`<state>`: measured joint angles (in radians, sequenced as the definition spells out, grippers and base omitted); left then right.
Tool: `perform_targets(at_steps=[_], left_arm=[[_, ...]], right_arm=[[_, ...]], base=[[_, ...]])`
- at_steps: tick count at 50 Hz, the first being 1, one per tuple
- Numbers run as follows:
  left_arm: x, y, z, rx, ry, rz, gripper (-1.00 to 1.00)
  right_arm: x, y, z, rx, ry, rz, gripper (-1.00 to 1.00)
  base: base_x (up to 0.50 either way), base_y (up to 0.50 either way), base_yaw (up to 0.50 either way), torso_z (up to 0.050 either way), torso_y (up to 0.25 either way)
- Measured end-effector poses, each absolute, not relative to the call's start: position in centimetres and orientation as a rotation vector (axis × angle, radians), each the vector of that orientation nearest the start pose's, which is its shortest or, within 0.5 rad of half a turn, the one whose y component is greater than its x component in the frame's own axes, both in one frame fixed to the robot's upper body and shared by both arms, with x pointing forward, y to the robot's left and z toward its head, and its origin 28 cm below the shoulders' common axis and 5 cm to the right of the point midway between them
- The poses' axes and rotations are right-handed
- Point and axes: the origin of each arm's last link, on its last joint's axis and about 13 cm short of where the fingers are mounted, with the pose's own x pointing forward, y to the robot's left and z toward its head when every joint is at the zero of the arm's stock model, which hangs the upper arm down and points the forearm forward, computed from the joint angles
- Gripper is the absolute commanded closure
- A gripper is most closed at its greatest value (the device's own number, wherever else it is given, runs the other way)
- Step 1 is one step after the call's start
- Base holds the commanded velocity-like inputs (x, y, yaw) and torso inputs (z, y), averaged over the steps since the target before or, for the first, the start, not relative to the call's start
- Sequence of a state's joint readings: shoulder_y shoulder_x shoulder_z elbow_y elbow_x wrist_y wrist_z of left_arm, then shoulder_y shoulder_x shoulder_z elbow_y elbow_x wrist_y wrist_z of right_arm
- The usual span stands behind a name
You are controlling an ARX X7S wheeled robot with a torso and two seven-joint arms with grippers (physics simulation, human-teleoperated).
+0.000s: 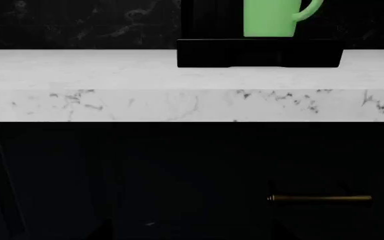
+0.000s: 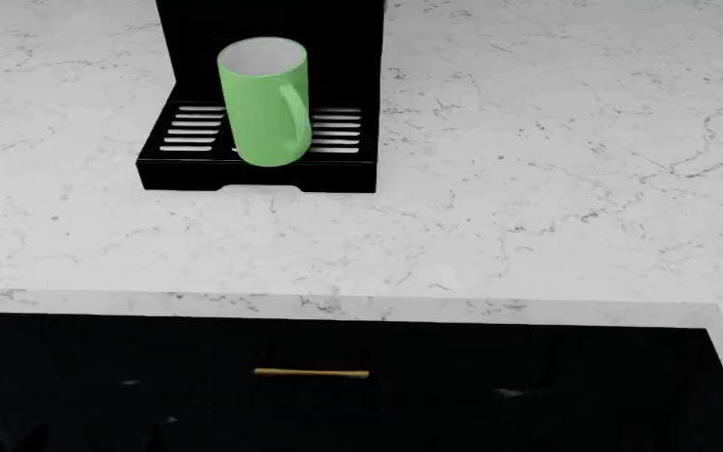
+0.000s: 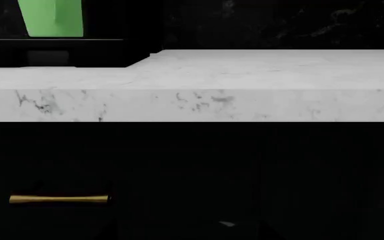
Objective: Pick the mug from under the coffee machine dispenser and place it on the counter.
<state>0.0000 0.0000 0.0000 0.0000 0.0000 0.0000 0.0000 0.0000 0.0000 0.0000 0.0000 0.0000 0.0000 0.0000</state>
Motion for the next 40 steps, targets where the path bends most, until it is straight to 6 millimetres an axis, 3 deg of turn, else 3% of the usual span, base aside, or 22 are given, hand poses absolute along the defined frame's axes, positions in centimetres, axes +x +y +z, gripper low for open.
perform_targets(at_steps=[9,40], left_arm=[[21.25,20.33,1.5,0.002,-0.008,0.0,-1.0],[20.74,20.5,1.68,0.01,-0.035,0.009,-1.0]], right_arm=[[21.23,-9.47,1.48,0.0,-0.007,0.005,-1.0],[20.95,-9.46,1.33,-0.04,-0.012,0.007,-1.0]], base=[[0.0,0.0,0.0,0.0,0.0],[0.0,0.0,0.0,0.05,0.0]])
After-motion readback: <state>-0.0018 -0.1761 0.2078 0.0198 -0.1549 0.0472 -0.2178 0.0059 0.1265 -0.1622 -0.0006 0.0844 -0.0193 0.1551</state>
